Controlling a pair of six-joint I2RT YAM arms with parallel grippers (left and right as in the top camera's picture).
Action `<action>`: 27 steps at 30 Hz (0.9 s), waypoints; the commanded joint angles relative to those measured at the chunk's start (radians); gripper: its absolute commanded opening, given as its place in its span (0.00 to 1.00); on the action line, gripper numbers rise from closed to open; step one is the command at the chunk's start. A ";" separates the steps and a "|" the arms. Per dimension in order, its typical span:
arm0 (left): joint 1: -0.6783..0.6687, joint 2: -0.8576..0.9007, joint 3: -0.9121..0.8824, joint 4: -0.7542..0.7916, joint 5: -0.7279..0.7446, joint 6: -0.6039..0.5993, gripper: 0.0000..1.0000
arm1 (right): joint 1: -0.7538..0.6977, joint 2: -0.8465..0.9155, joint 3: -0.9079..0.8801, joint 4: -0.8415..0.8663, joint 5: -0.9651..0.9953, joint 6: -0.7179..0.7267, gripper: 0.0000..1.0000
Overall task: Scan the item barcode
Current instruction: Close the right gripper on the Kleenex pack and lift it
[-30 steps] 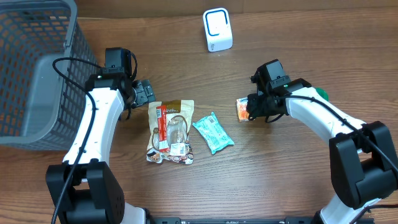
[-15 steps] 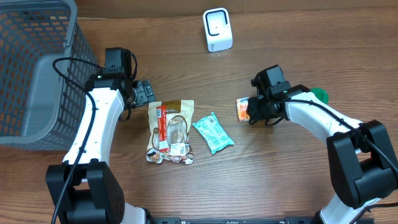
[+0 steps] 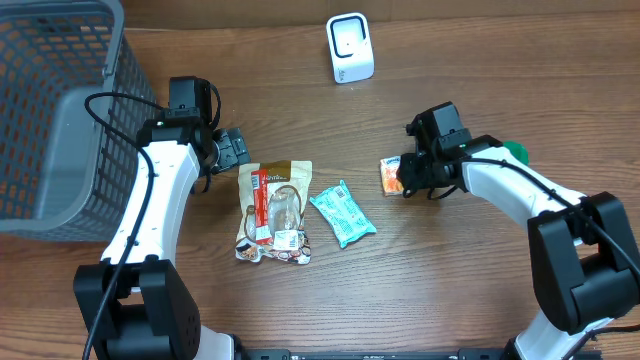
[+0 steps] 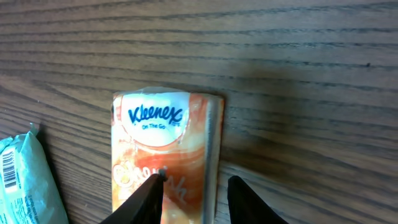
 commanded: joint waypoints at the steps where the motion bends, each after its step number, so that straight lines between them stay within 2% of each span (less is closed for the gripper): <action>1: -0.007 -0.006 0.016 0.002 -0.002 -0.010 1.00 | -0.008 0.004 -0.004 0.007 -0.008 0.001 0.35; 13: -0.007 -0.006 0.016 0.002 -0.002 -0.010 1.00 | -0.007 0.004 -0.049 0.031 -0.008 0.001 0.34; 15: -0.007 -0.006 0.016 0.002 -0.002 -0.010 1.00 | -0.007 0.004 -0.079 0.061 -0.008 0.001 0.27; 19: -0.007 -0.006 0.016 0.002 -0.002 -0.010 1.00 | -0.007 0.004 -0.095 0.064 -0.009 0.001 0.04; 27: -0.007 -0.006 0.016 0.002 -0.002 -0.010 1.00 | -0.008 0.004 -0.094 0.058 -0.008 0.001 0.04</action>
